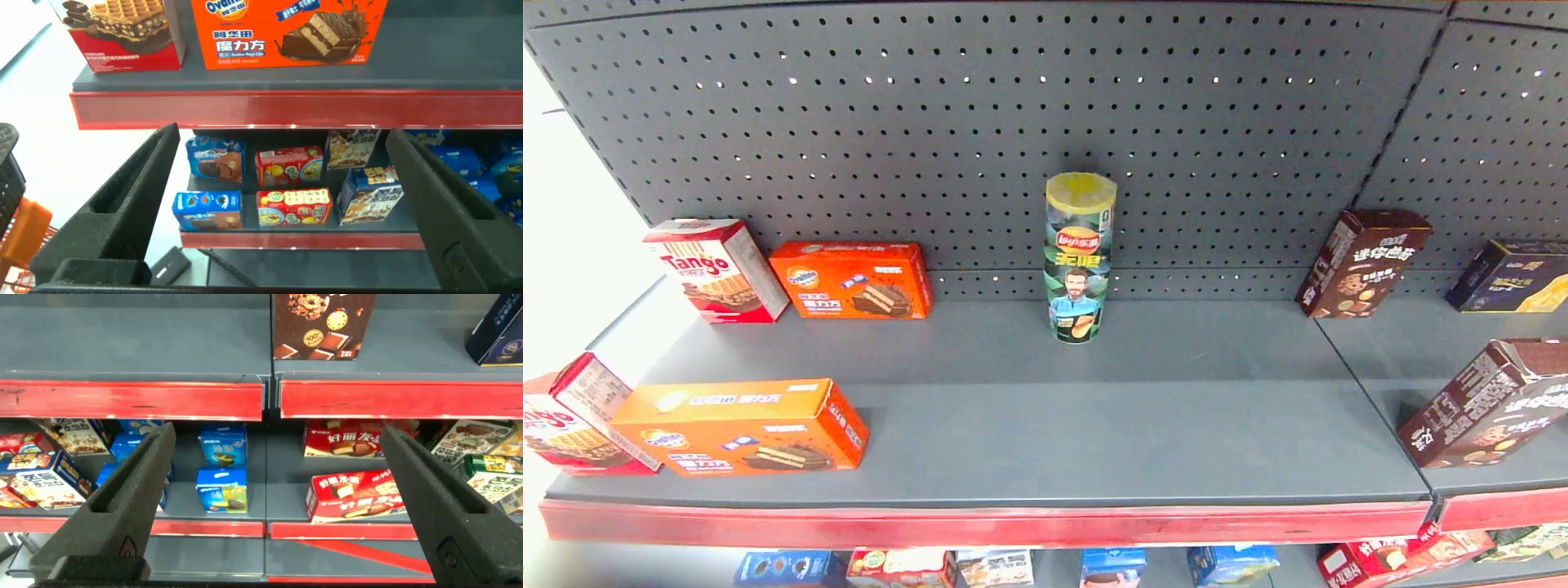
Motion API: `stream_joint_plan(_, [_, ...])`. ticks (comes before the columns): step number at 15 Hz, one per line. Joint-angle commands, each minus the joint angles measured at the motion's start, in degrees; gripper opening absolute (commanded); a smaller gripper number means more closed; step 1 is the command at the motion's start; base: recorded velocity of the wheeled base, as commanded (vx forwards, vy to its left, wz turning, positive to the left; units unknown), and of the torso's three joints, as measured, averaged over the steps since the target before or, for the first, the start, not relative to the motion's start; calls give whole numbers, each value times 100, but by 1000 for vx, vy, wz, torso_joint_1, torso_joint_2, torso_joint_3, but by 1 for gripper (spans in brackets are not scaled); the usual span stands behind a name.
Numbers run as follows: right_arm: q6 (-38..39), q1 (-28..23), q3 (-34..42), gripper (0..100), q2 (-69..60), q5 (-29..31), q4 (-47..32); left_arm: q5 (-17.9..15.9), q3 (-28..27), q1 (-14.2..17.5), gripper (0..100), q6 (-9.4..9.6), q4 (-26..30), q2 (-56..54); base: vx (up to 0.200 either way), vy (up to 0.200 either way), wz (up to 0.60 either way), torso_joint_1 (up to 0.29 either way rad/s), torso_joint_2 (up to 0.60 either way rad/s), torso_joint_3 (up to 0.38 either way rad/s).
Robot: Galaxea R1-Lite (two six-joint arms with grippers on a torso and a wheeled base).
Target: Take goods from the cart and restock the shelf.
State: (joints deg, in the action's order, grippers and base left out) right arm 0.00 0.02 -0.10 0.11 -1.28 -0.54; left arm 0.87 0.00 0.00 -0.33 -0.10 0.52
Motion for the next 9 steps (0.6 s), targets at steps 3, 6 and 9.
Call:
stream_joint_plan(3, [0, 6, 1, 100, 7, -4, 1, -7, 0, 0, 100, -2, 1, 9, 0, 0, 0, 0, 0, 0])
stream_joint_plan(6, [9, -2, 1, 100, 7, 31, 1, -7, 0, 0, 100, -2, 1, 9, 0, 0, 200, 1, 1, -1])
stream_joint_plan(9, [9, -2, 1, 100, 7, 31, 1, -7, 0, 0, 100, -2, 1, 9, 0, 0, 600, 2, 4, 2])
